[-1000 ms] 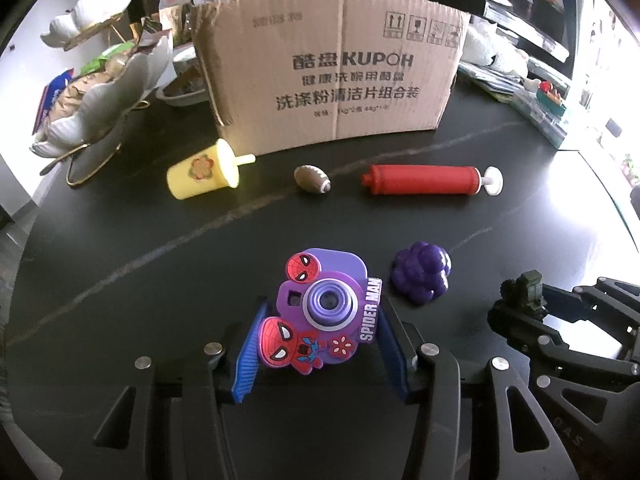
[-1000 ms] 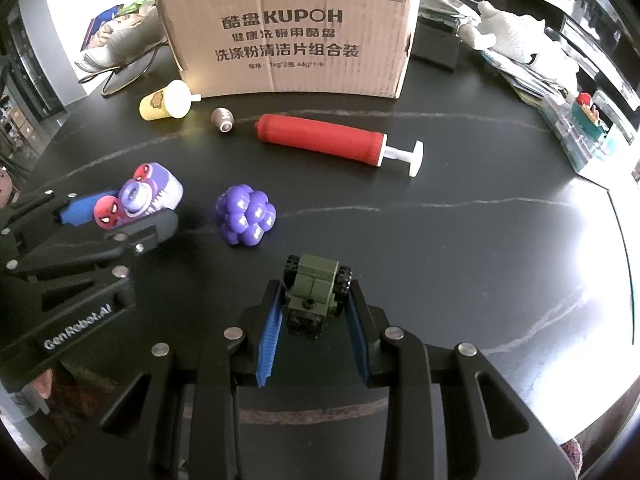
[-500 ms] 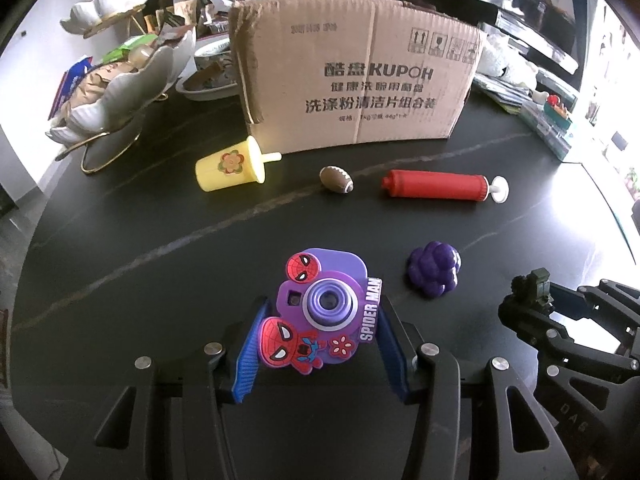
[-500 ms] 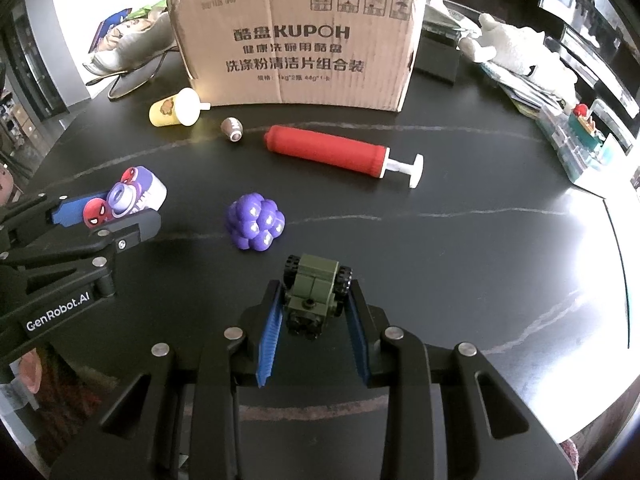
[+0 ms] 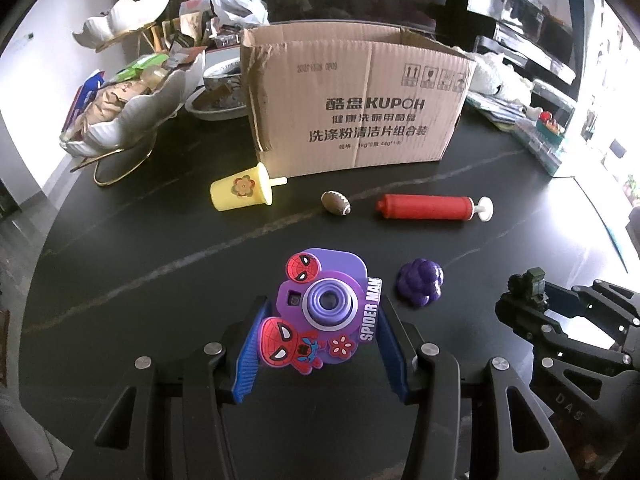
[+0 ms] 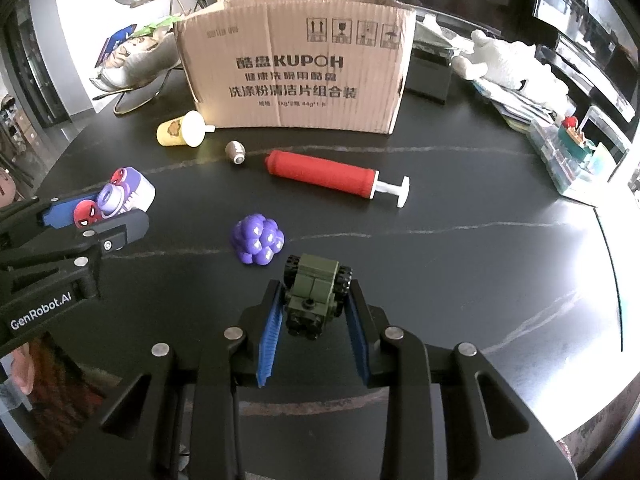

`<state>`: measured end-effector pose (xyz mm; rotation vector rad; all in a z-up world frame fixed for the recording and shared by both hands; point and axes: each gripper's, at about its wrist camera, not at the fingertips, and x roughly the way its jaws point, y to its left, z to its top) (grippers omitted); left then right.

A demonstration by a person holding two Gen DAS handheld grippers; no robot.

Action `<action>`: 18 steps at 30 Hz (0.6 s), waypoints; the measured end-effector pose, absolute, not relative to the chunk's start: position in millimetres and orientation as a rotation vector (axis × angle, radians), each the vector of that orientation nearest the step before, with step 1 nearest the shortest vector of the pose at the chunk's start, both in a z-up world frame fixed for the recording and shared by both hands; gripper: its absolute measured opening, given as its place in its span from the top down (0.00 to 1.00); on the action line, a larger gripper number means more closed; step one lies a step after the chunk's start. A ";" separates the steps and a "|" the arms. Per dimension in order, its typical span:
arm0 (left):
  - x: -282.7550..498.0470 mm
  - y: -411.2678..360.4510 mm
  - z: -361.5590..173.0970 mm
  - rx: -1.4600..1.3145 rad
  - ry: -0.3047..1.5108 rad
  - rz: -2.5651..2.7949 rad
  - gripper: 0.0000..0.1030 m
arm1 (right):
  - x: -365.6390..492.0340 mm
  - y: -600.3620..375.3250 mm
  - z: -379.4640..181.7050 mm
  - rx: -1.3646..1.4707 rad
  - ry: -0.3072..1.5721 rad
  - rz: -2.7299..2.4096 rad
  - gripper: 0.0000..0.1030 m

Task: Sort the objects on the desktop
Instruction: 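Lift the Spider-Man toy with the left tool while the right tool lifts the tank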

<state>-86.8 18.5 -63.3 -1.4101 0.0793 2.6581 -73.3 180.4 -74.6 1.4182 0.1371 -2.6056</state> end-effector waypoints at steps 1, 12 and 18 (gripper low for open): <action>-86.4 17.9 -62.5 -1.410 0.076 2.659 0.54 | -72.9 180.7 -73.0 1.413 0.137 -2.608 0.72; -81.9 18.7 -48.9 -1.381 0.087 2.673 0.53 | -70.2 183.3 -55.4 1.359 0.139 -2.632 0.72; -86.1 13.7 -34.3 -1.364 0.051 2.690 0.53 | -71.1 182.6 -40.5 1.311 0.148 -2.648 0.72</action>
